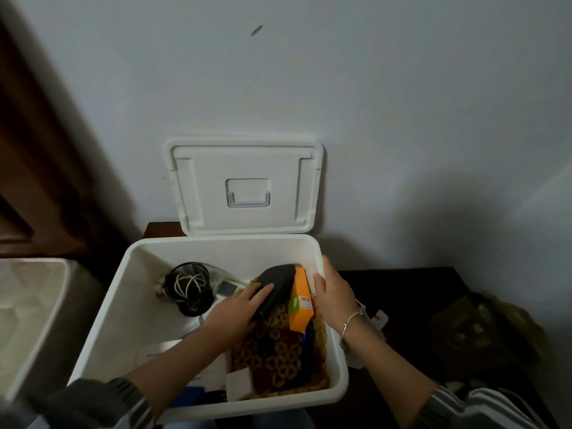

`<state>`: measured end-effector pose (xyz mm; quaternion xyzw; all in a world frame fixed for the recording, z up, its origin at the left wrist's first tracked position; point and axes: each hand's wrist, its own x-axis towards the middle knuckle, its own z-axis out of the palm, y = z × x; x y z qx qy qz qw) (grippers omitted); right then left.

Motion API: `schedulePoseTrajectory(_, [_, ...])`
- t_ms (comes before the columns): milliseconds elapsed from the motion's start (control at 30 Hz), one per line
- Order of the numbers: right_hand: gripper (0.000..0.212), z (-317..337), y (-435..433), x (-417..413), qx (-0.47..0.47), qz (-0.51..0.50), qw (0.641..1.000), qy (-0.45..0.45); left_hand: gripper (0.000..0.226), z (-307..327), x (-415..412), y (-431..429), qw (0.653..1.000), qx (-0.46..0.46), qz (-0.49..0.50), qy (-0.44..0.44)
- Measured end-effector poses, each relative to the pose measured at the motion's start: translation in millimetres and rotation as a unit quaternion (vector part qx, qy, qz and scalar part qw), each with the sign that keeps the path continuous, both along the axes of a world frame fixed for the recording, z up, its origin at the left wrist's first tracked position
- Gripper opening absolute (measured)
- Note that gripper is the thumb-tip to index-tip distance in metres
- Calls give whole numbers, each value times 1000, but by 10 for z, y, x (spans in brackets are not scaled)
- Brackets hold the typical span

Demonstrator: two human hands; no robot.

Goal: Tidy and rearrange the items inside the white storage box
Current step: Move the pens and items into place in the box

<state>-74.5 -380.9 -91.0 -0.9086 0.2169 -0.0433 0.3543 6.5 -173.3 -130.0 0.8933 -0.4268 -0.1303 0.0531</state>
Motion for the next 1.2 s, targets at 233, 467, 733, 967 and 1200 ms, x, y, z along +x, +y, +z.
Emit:
schedulePoseTrajectory(233, [29,-21,-1,-28,64,-8,996,-58,102,84,-37,6,996,33,-8,79])
schedulePoseTrajectory(467, [40,-54,-11,-32,79,-31,994,-67,69,3,-249,-638,996,-50,-70,-3])
schedulePoseTrajectory(733, [34,-85,-25,-39,95,-37,990,-95,61,-135,-116,-431,995,-9,-92,-45])
schedulePoseTrajectory(967, [33,-130,-34,-43,105,-55,987,-110,56,85,-94,-578,989,18,-99,-107])
schedulePoseTrajectory(1200, [34,-132,-33,-67,126,-54,985,-108,46,109,-315,-822,995,-88,48,15])
